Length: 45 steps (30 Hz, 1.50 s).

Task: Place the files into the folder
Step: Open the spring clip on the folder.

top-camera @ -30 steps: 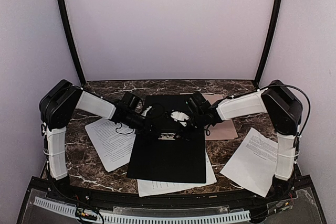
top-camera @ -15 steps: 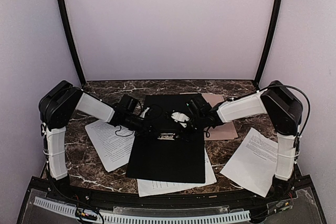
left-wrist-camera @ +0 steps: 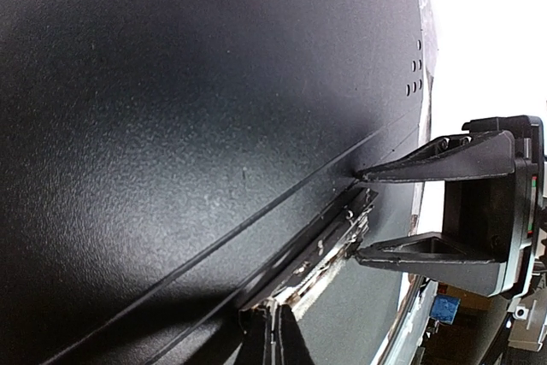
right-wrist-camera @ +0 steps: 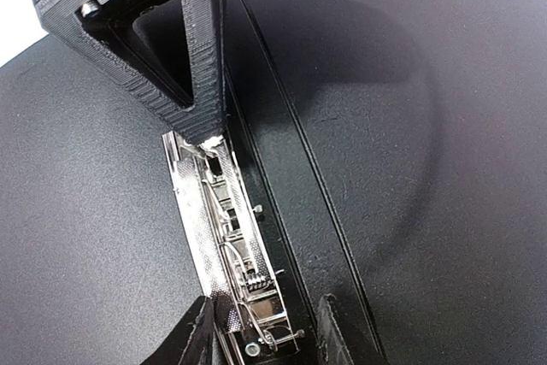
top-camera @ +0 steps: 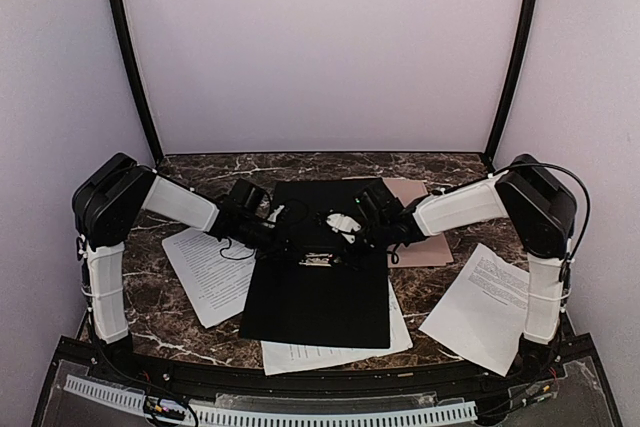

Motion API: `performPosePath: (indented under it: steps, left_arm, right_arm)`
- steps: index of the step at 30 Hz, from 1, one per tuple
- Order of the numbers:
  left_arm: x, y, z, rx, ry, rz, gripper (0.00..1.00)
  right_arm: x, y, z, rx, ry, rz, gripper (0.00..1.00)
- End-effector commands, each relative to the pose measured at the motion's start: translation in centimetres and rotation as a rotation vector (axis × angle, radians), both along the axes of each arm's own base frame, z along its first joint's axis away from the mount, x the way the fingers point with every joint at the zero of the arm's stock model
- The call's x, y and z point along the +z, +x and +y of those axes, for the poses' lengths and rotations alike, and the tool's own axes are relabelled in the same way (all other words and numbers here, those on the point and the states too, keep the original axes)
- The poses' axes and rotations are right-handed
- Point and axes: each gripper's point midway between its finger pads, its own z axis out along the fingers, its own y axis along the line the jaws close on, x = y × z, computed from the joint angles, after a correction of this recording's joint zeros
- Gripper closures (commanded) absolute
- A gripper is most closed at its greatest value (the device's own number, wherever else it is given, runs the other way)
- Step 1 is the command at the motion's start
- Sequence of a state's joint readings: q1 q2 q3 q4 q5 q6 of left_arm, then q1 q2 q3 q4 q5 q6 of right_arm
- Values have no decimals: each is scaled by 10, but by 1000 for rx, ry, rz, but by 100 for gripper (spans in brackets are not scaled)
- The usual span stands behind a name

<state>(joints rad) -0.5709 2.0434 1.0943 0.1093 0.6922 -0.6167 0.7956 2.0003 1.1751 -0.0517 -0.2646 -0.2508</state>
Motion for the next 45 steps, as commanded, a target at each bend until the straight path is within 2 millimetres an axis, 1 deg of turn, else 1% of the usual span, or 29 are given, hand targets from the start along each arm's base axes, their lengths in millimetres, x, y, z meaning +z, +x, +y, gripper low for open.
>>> performPosePath:
  steps: [1, 5, 8, 11, 15, 17, 20, 23, 25, 28, 30, 32, 33, 34, 35, 42, 43, 44, 45]
  left_arm:
    - [-79, -59, 45, 24, 311, 236, 99]
    - [-72, -64, 39, 4, 293, 232, 99]
    - [-60, -65, 33, -8, 265, 216, 99]
    - [-52, -67, 32, -9, 249, 203, 99]
    - [-39, -64, 29, -16, 222, 175, 99]
    - [-26, -57, 24, -16, 200, 140, 99]
    - [-6, -41, 12, -12, 161, 77, 99]
    - [11, -25, 5, 0, 137, 6, 99]
    - [21, -15, 0, 15, 115, -35, 99]
    - [36, -4, -9, 33, 60, -90, 99]
    - [46, -1, -17, 27, 23, -120, 98]
    - [54, -1, -26, 5, -4, -147, 95]
    - [54, -2, -30, -7, -10, -150, 92]
    - [59, -4, -37, -29, -23, -170, 89]
    - [60, -4, -42, -45, -34, -175, 87]
    - [69, -13, -76, -140, -104, -238, 75]
    - [70, -14, -82, -155, -111, -246, 74]
    - [67, -15, -85, -169, -106, -253, 72]
    - [70, -14, -91, -179, -106, -260, 71]
  right_arm:
    - [-70, -21, -35, -66, -230, 111, 61]
    - [-71, -18, -39, -92, -254, 103, 62]
    - [-72, -15, -42, -109, -271, 106, 62]
    - [-73, -14, -45, -121, -280, 112, 63]
    - [-72, -13, -45, -124, -276, 117, 63]
    - [-67, -14, -43, -119, -261, 117, 63]
    - [-53, -13, -36, -93, -217, 112, 55]
    - [-30, -10, -25, -59, -150, 96, 42]
    - [-14, -8, -17, -38, -106, 89, 35]
    - [8, -4, -9, -24, -55, 71, 28]
    - [20, 0, -8, -37, -29, 60, 26]
    - [26, 2, -12, -66, -12, 58, 23]
    - [26, 2, -16, -87, -5, 68, 22]
    - [26, 2, -19, -103, 5, 74, 21]
    - [27, 1, -22, -120, 16, 81, 20]
    - [23, -12, -41, -216, 60, 119, 18]
    - [23, -13, -44, -230, 62, 118, 18]
    - [22, -14, -47, -243, 60, 118, 18]
    - [22, -15, -51, -253, 55, 116, 17]
